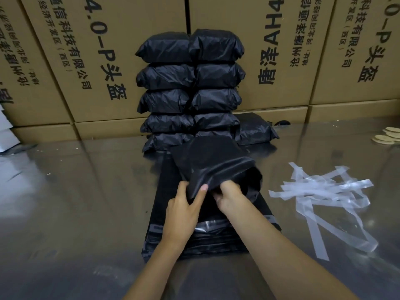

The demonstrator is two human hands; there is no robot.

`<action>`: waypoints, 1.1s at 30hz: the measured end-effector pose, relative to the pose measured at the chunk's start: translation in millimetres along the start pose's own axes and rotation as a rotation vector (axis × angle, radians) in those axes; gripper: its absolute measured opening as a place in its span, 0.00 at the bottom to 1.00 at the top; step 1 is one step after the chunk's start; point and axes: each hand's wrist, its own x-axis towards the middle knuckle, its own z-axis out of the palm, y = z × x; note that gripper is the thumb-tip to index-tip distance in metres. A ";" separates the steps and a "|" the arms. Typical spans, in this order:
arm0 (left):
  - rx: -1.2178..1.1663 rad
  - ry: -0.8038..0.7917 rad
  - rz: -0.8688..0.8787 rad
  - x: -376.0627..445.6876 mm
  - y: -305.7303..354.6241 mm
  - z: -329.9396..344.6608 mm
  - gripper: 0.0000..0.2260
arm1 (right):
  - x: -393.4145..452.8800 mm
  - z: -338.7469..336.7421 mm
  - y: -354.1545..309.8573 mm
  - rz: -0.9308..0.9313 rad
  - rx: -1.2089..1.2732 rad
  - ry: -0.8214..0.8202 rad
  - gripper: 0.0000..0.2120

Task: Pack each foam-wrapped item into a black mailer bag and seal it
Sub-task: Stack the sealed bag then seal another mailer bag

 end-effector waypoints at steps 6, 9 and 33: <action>0.070 -0.018 -0.035 10.5 -9.5 -3.8 0.10 | 36.6 8.7 -6.5 0.001 0.004 0.073 0.21; 0.068 0.034 -0.066 16.3 -13.5 -8.5 0.13 | 45.1 10.4 -9.3 0.025 -0.040 0.024 0.22; -0.223 0.167 -0.124 8.3 -29.9 -29.8 0.07 | -59.6 -59.1 -44.1 -0.903 -2.312 -0.086 0.14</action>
